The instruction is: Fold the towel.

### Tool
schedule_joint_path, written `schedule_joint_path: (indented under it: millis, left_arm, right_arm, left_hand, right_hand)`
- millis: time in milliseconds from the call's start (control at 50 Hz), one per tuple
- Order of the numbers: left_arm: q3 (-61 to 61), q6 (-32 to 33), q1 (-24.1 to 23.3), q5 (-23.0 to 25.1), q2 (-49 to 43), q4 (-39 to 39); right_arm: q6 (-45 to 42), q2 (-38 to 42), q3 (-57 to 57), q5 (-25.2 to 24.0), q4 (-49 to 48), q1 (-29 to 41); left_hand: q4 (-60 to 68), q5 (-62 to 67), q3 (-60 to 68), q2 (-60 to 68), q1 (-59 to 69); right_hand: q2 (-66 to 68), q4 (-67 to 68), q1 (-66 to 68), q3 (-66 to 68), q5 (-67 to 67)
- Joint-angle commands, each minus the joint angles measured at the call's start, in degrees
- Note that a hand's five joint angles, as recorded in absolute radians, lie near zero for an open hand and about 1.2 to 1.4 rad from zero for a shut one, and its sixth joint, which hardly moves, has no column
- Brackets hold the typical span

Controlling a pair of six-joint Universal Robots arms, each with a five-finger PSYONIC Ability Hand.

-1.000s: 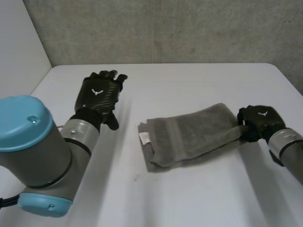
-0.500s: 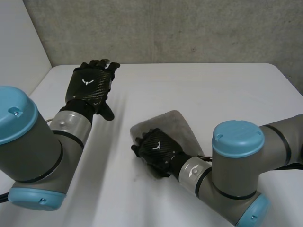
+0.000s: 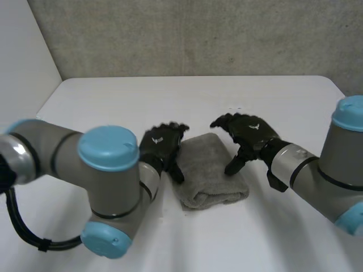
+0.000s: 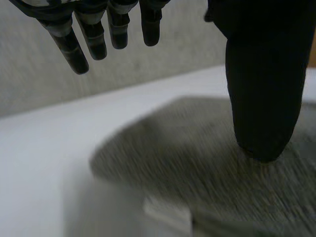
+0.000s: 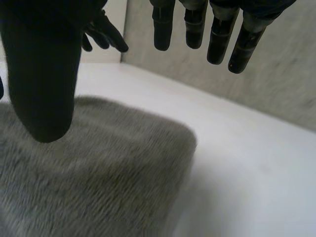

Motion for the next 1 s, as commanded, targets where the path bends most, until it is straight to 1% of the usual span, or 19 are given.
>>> schedule_joint_path:
  millis: [20, 80, 160, 280, 380, 480, 520, 540, 560, 580, 600, 620, 640, 660, 680, 740, 760, 840, 1000]
  left_arm:
    - [0.5, 0.6, -0.6, -3.6, -4.0, -0.4]
    - [0.9, 1.0, -0.6, -4.1, -5.3, -0.5]
    - [0.6, 2.5, -0.5, -4.3, -6.0, -0.7]
    - [-0.2, 3.0, -0.1, -4.3, -4.8, -0.9]
    - [-0.6, 2.9, -0.1, -4.2, 3.0, -1.4]
    - [-0.3, 3.2, 0.2, -4.2, 10.2, -3.0]
    - [-0.3, 3.2, 1.0, -4.2, 12.9, -3.8]
    - [-0.4, 3.3, 2.8, -4.2, 16.1, -4.9]
    - [-0.4, 3.3, 2.8, -4.2, 16.2, -4.9]
    - [-0.3, 3.2, 5.0, -4.2, 19.2, -6.0]
    - [-0.3, 3.2, 5.0, -4.2, 19.2, -6.0]
    - [-0.2, 3.3, 7.5, -4.2, 22.4, -7.4]
    - [-0.1, 3.3, 9.6, -4.2, 24.7, -8.7]
    - [-0.1, 3.3, 9.6, -4.2, 24.8, -8.7]
    - [0.1, 3.2, 11.2, -4.1, 26.6, -10.0]
    - [0.2, 3.2, 14.6, -4.0, 30.3, -13.1]
    - [0.1, 3.2, 15.8, -3.8, 31.9, -14.4]
    - [0.0, 3.2, 17.0, -3.6, 34.5, -16.4]
    - [-0.6, 3.2, 16.8, -3.5, 36.9, -17.5]
  right_arm:
    - [-7.4, 9.2, -5.0, -0.5, 4.6, 0.1]
    - [-10.5, 11.2, -6.4, -0.1, 4.7, 0.1]
    - [-11.4, 11.5, -6.8, 0.5, 4.7, 0.0]
    - [-10.6, 8.5, -6.6, 1.1, 4.7, -0.4]
    - [-7.3, 3.6, -6.3, 1.8, 4.5, -0.6]
    - [-2.6, -1.3, -6.5, 4.9, 4.3, -0.9]
    - [-1.8, -3.2, -6.5, 6.3, 4.2, -1.0]
    - [-1.2, -5.9, -6.7, 8.3, 4.2, -1.3]
    - [-0.9, -9.1, -6.8, 10.8, 4.2, -1.8]
    - [-0.9, -9.1, -6.8, 10.8, 4.2, -1.8]
    - [-0.9, -11.4, -6.8, 13.2, 4.2, -2.4]
    - [-0.9, -13.0, -6.9, 14.9, 4.2, -2.8]
    - [-0.9, -13.0, -6.9, 14.9, 4.2, -2.8]
    - [-1.0, -14.9, -7.0, 16.8, 4.2, -3.2]
    - [-1.1, -16.6, -7.2, 18.5, 4.2, -3.4]
    - [-1.3, -19.4, -7.9, 20.8, 4.5, -3.7]
    - [-1.3, -19.4, -7.9, 20.8, 4.5, -3.7]
    - [-1.7, -22.5, -9.1, 21.2, 6.9, -3.8]
    - [-1.7, -24.7, -9.8, 20.7, 10.4, -4.9]
  left_hand:
    - [0.4, -1.7, 0.5, 0.5, -0.3]
    - [0.4, -1.7, 0.5, 0.5, -0.3]
    - [0.4, -1.7, 0.5, 0.5, -0.3]
    - [0.4, -1.7, 0.5, 0.5, -0.3]
    - [0.4, -1.7, 0.5, 0.5, -0.3]
    - [0.4, -1.7, 0.5, 0.5, -0.3]
    - [0.4, -1.7, 0.5, 0.5, -0.3]
    - [0.4, -1.7, 0.5, 0.5, -0.3]
    - [0.4, -1.7, 0.5, 0.5, -0.3]
    - [0.4, -1.7, 0.5, 0.5, -0.3]
    - [0.4, -1.7, 0.5, 0.5, -0.3]
    - [0.4, -1.7, 0.5, 0.5, -0.3]
    - [0.4, -1.7, 0.5, 0.5, -0.3]
    - [0.4, -1.7, 0.5, 0.5, -0.3]
    - [0.4, -1.7, 0.5, 0.5, -0.3]
    - [0.4, -1.7, 0.5, 0.5, -0.3]
    - [0.4, -1.7, 0.5, 0.5, -0.3]
    - [0.4, -1.7, 0.5, 0.5, -0.3]
    - [0.4, -1.7, 0.5, 0.5, -0.3]
  right_hand:
    - [-3.6, -3.6, -2.8, -2.4, -4.1]
    - [-3.6, -3.6, -2.8, -2.4, -4.1]
    - [-3.6, -3.6, -2.8, -2.4, -4.1]
    - [-3.6, -3.6, -2.8, -2.4, -4.1]
    - [-3.6, -3.6, -2.8, -2.4, -4.1]
    - [-3.6, -3.6, -2.8, -2.4, -4.1]
    - [-3.6, -3.6, -2.8, -2.4, -4.1]
    - [-3.6, -3.6, -2.8, -2.4, -4.1]
    - [-3.6, -3.6, -2.8, -2.4, -4.1]
    - [-3.6, -3.6, -2.8, -2.4, -4.1]
    - [-3.6, -3.6, -2.8, -2.4, -4.1]
    - [-3.6, -3.6, -2.8, -2.4, -4.1]
    - [-3.6, -3.6, -2.8, -2.4, -4.1]
    - [-3.6, -3.6, -2.8, -2.4, -4.1]
    - [-3.6, -3.6, -2.8, -2.4, -4.1]
    - [-3.6, -3.6, -2.8, -2.4, -4.1]
    - [-3.6, -3.6, -2.8, -2.4, -4.1]
    - [-3.6, -3.6, -2.8, -2.4, -4.1]
    - [-3.6, -3.6, -2.8, -2.4, -4.1]
